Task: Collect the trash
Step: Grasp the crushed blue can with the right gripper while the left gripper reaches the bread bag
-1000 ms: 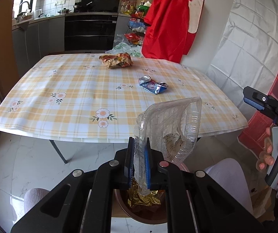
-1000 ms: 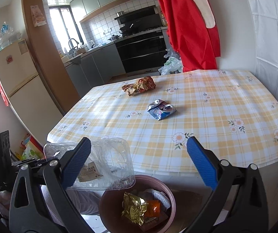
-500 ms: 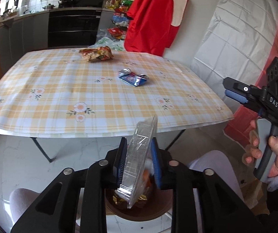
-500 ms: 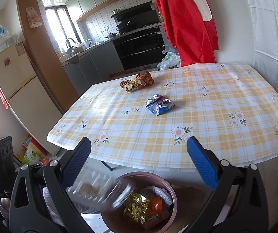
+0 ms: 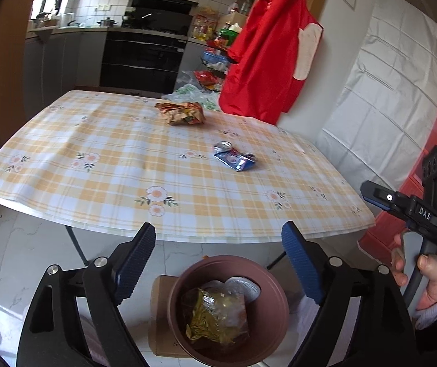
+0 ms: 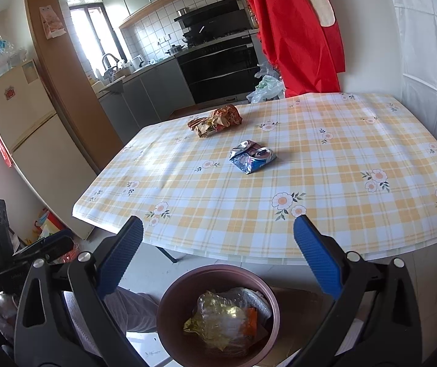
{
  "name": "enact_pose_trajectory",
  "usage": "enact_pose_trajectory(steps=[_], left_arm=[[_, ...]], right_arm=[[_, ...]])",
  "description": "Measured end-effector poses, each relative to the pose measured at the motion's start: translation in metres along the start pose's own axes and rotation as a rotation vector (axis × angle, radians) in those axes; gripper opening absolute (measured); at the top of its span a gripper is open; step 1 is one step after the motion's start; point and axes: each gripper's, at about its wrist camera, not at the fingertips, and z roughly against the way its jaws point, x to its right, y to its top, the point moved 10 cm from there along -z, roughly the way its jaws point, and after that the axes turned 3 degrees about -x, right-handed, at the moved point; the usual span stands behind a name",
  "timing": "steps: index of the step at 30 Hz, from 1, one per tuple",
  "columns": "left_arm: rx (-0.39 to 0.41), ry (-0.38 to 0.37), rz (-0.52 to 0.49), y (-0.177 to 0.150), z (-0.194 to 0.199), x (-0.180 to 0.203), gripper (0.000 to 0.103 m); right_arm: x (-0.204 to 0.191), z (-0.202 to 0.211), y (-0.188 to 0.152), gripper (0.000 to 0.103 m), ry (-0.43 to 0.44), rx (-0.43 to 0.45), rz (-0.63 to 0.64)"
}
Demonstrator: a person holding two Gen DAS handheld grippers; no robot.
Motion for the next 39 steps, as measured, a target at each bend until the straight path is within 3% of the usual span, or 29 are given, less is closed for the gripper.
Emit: enact_pose_trajectory(steps=[6, 21, 27, 39], left_arm=[[0.001, 0.052, 0.019, 0.002, -0.003, -0.017, 0.092], [-0.001, 0.141, 0.039, 0.02, -0.027, -0.059, 0.092], [-0.011, 0.168, 0.048, 0.031, -0.051, -0.079, 0.092], [-0.04, 0.235, 0.032, 0.071, -0.127, -0.12, 0.092]], right_arm=[[0.006, -0.008, -0.005, 0.097, -0.01, -0.023, -0.014], [0.026, -0.051, -0.008, 0.097, -0.021, -0.095, -0.026], [0.048, -0.098, 0.006, 0.097, -0.026, -0.128, -0.059], [0.085, -0.246, 0.061, 0.095, -0.166, -0.19, -0.075]])
